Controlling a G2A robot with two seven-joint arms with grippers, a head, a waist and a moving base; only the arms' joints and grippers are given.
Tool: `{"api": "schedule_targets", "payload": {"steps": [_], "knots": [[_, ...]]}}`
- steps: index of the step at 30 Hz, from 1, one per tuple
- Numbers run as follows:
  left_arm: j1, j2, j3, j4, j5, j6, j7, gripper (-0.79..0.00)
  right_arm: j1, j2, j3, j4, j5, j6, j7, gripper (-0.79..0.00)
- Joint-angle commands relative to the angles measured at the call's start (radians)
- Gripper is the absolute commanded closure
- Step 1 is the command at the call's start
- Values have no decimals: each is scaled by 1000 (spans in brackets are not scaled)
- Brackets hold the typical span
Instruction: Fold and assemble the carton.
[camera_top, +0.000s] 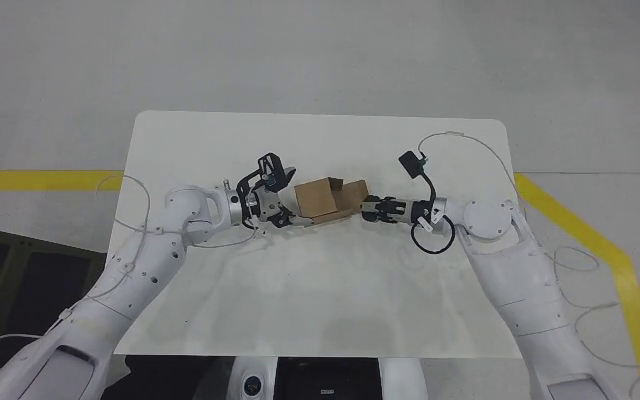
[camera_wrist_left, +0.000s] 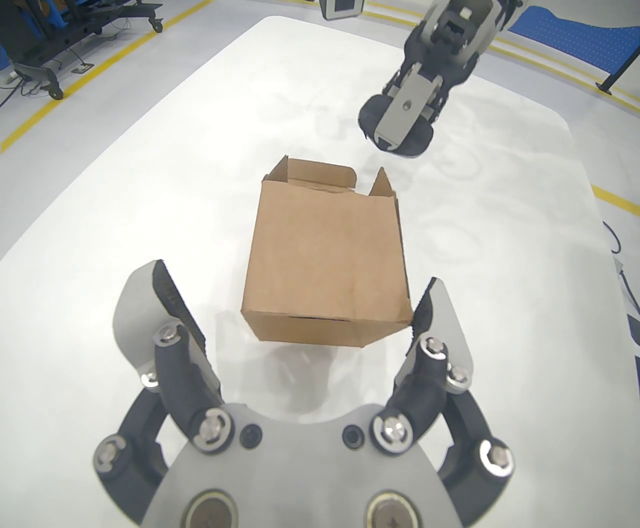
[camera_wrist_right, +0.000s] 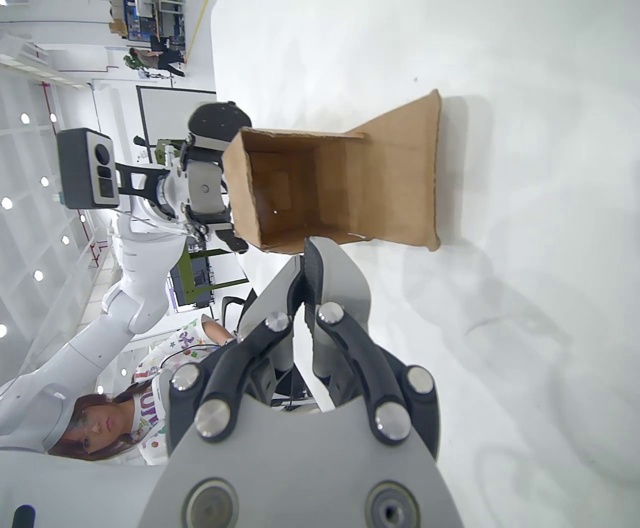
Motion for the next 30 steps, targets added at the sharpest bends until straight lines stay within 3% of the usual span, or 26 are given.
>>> {"api": "schedule_targets", "payload": {"steps": [1, 9, 30], "knots": [[-3, -3, 0, 2, -9, 0, -12, -785, 10, -4, -20, 16, 7, 0, 1, 0], [-22, -15, 13, 2, -9, -46, -68, -785, 93, -26, -100, 120, 22, -18, -14, 0], [-58, -53, 40, 27, -2, -63, -118, -785, 237, -94, -275, 310, 112, -104, 3, 0]]}}
